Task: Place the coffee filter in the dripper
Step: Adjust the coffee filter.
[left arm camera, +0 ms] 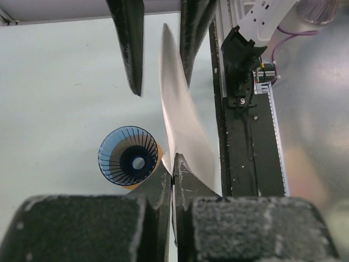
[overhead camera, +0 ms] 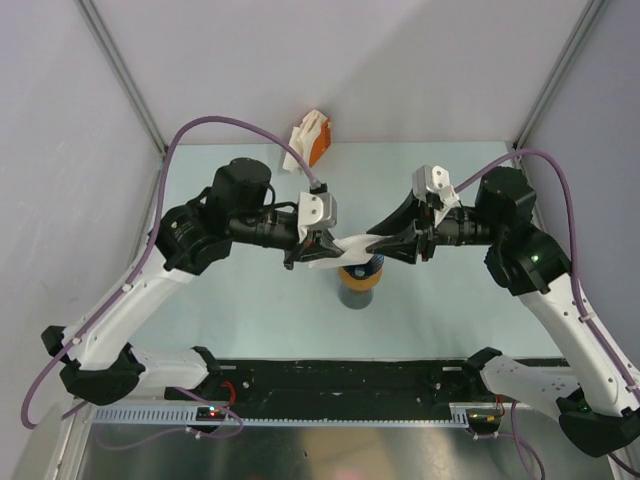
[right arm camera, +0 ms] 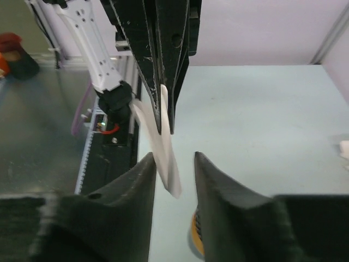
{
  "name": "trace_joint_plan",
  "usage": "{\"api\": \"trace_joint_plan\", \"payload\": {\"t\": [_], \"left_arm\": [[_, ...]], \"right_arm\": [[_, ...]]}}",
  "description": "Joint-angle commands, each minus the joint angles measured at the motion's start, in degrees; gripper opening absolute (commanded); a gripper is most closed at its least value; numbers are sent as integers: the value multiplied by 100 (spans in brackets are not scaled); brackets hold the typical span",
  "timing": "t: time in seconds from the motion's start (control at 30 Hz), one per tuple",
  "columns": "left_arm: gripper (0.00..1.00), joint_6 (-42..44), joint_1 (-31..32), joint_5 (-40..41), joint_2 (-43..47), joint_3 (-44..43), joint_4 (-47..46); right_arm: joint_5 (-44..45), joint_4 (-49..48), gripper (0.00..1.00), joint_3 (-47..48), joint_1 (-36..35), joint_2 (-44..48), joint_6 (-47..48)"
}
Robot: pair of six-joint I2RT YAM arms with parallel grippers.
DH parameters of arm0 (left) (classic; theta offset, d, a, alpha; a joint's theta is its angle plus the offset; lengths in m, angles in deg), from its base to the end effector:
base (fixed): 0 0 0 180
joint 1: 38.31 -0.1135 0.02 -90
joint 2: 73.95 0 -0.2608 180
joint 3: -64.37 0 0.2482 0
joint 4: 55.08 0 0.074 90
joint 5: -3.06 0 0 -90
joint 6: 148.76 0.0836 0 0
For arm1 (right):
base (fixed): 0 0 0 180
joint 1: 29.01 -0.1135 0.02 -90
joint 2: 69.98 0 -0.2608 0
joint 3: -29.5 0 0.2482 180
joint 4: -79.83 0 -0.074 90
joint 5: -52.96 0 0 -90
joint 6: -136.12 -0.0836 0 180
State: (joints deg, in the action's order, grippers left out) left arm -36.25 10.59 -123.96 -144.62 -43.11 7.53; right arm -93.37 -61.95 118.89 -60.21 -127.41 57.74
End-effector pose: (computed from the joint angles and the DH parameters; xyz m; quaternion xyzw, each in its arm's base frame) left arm 0.1324 -0.2283 0.4471 0.6058 0.5538 -0.3769 0.4292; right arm 0.1434 0.1682 0.4515 -0.5329 0.4962 0.4464 0.5201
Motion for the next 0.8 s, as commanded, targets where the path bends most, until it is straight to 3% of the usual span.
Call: {"api": "trace_joint_plan", "payload": {"t": [0.0, 0.1, 0.23, 0.37, 0.53, 0.77], "left_arm": [[1, -1026, -347, -336, -68, -159, -510], [0, -2089, -637, -575, -63, -146, -1096], [0, -3268, -897, -633, 34, 29, -1957], [0, -4026, -995, -673, 42, 84, -2427], [0, -4588, -1005, -570, 23, 186, -2616], [0, -4962, -994, -411, 55, 401, -2758]], "right_arm": [[494, 444, 50, 427, 256, 92, 13], [725, 754, 65, 441, 503, 171, 138], [1412, 1036, 77, 421, 423, 201, 536], [2211, 701, 87, 320, 101, 156, 718], [2777, 311, 89, 394, -272, 0, 952], [2907, 254, 86, 668, -721, -195, 1304]]}}
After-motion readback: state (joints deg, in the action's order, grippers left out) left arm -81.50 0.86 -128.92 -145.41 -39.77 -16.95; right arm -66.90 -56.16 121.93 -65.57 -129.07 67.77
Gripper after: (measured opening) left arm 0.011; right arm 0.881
